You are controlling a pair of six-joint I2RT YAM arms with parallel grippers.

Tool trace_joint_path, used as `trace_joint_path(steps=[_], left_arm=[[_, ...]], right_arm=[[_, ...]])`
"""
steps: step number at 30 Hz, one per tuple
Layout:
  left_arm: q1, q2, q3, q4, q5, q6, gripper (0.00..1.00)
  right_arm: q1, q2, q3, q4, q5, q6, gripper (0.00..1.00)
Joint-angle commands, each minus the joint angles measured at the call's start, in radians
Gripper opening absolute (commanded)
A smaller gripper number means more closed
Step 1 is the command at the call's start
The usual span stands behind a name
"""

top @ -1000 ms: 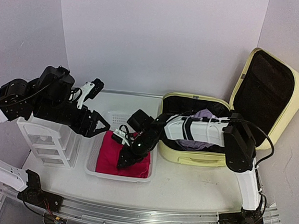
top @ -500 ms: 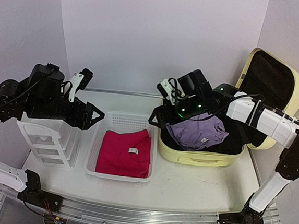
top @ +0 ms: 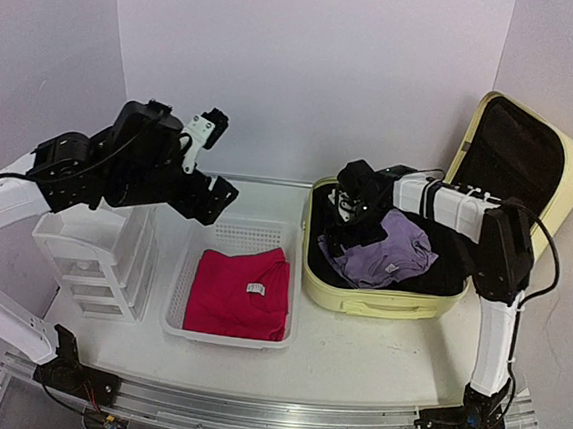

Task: Open, take out, and arrange the luggage

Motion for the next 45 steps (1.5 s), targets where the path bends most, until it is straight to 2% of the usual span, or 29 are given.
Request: trace_joint_path(steps=[1,4,7,9,14,20,25,29,36,41,45], left_arm=[[0.005,0.086,0.152,-0.026,-0.035,0.078,0.96],[0.011,0.141,0.250,-0.078,-0.032,0.100,0.97],[0.041,0.176,0.292,-0.081,-0.020,0.120,0.97],[0.070,0.194,0.307,-0.080,-0.013,0.123,0.97],[0.127,0.212,0.327,-0.085,0.028,0.128,0.97],[0.141,0.221,0.339,-0.094,0.047,0.124,0.97],[0.151,0.238,0.361,-0.096,0.063,0.131,0.97],[0.154,0.243,0.368,-0.097,0.069,0.131,0.97],[0.154,0.215,0.340,-0.101,0.067,0.119,0.97],[0.155,0.205,0.338,-0.103,0.069,0.114,0.97],[0.154,0.206,0.341,-0.104,0.083,0.111,0.97]], right_arm=[[-0.001,0.095,0.144,-0.088,-0.014,-0.002,0.90],[0.000,0.127,0.186,-0.090,-0.036,0.001,0.87],[-0.001,0.176,0.229,-0.098,-0.036,-0.023,0.77],[-0.001,0.209,0.256,-0.106,-0.004,-0.038,0.75],[-0.001,0.265,0.289,-0.120,0.037,-0.106,0.78],[0.000,0.279,0.237,-0.122,0.036,-0.120,0.80],[-0.002,0.317,0.245,-0.119,0.094,-0.115,0.84],[-0.002,0.362,0.257,-0.108,0.113,-0.127,0.84],[-0.018,0.363,0.180,-0.044,0.132,-0.120,0.69],[-0.027,0.352,0.139,-0.007,0.185,-0.115,0.45],[-0.027,0.322,0.116,0.029,0.213,-0.130,0.33]])
